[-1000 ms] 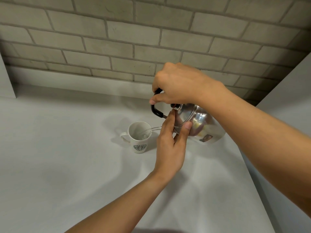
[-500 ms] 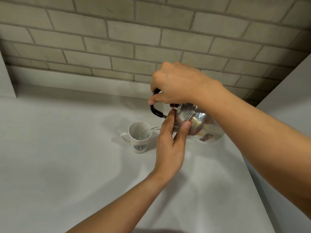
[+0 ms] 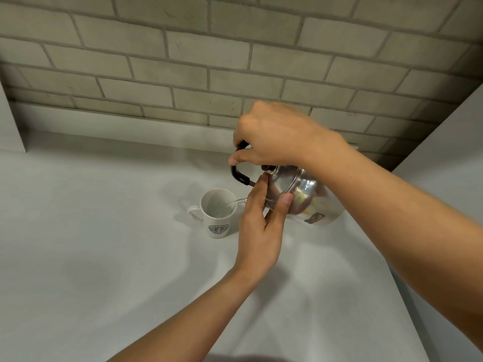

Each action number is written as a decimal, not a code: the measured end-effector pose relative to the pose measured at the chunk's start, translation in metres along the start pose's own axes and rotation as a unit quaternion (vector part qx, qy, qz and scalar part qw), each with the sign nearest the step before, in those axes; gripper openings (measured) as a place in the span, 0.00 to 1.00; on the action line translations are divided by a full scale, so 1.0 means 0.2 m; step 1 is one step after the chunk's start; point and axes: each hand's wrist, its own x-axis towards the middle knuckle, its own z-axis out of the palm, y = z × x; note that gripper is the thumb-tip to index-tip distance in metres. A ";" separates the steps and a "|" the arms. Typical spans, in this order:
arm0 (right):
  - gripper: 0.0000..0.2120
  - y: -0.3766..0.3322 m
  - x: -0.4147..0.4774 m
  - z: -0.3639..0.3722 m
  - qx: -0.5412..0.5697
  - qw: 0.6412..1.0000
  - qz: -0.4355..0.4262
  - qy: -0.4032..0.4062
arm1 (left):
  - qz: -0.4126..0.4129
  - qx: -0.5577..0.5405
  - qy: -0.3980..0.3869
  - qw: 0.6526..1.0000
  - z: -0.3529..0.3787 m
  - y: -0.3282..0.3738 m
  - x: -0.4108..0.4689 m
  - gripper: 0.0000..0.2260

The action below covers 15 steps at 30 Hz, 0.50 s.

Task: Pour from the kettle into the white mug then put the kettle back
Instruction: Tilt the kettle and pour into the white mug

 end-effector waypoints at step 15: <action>0.21 0.16 -0.19 0.21 0.129 0.983 0.051 0.118 | 0.043 0.190 -0.073 0.978 -0.11 -0.09 0.01 0.29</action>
